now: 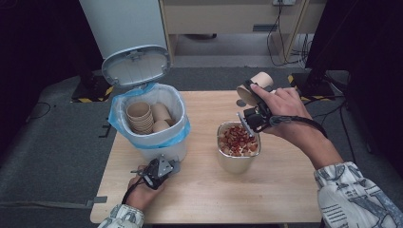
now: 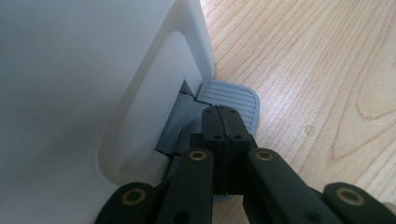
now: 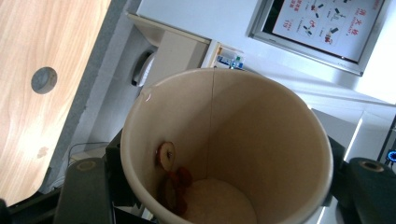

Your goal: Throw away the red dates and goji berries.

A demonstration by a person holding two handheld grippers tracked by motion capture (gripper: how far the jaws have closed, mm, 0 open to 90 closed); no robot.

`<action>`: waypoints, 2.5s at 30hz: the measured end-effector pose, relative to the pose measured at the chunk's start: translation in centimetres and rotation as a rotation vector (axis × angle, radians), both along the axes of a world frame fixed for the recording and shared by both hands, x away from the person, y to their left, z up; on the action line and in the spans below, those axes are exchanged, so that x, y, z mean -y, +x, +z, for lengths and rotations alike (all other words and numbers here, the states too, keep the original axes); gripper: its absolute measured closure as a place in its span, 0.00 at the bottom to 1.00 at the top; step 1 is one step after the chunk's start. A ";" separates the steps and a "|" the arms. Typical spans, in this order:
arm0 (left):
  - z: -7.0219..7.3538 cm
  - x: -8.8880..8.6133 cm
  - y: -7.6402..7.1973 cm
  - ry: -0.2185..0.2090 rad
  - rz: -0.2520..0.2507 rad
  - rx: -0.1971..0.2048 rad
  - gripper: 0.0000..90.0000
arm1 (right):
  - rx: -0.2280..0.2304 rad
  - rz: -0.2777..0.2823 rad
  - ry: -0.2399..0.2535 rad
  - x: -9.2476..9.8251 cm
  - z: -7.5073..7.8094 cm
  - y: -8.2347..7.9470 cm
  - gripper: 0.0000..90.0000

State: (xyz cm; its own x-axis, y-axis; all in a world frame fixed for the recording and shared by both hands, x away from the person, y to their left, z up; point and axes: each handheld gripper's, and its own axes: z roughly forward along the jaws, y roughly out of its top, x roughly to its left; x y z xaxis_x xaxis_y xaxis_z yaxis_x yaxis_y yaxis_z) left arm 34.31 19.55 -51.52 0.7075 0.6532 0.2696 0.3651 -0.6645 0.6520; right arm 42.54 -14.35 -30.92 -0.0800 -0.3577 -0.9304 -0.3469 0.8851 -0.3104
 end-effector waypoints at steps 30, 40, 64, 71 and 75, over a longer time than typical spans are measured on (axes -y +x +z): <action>0.0 0.0 0.0 0.000 0.001 0.000 0.99 | -0.067 0.001 0.040 -0.1 -2.6 0.0 0.36; 0.0 0.0 0.0 -0.002 0.000 0.000 1.00 | -0.184 -0.022 0.289 0.6 -2.5 1.1 0.35; 0.0 0.0 0.0 -0.003 0.000 -0.001 1.00 | -0.424 -0.011 0.725 0.5 -1.0 2.5 0.34; 0.0 0.0 0.0 -0.004 0.001 -0.002 0.99 | -0.456 -0.016 0.779 0.5 -0.9 2.7 0.34; 0.0 0.0 0.0 -0.004 0.001 -0.002 1.00 | -0.488 -0.018 0.833 0.7 -0.8 2.9 0.34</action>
State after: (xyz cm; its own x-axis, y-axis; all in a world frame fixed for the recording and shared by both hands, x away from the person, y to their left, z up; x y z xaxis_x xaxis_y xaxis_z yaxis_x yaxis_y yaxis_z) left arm 34.30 19.58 -51.51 0.7075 0.6548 0.2658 0.3669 -0.6618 0.6537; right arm 45.44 -15.03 -31.73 -0.5240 0.4071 -0.7481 -0.2557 0.7627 0.5941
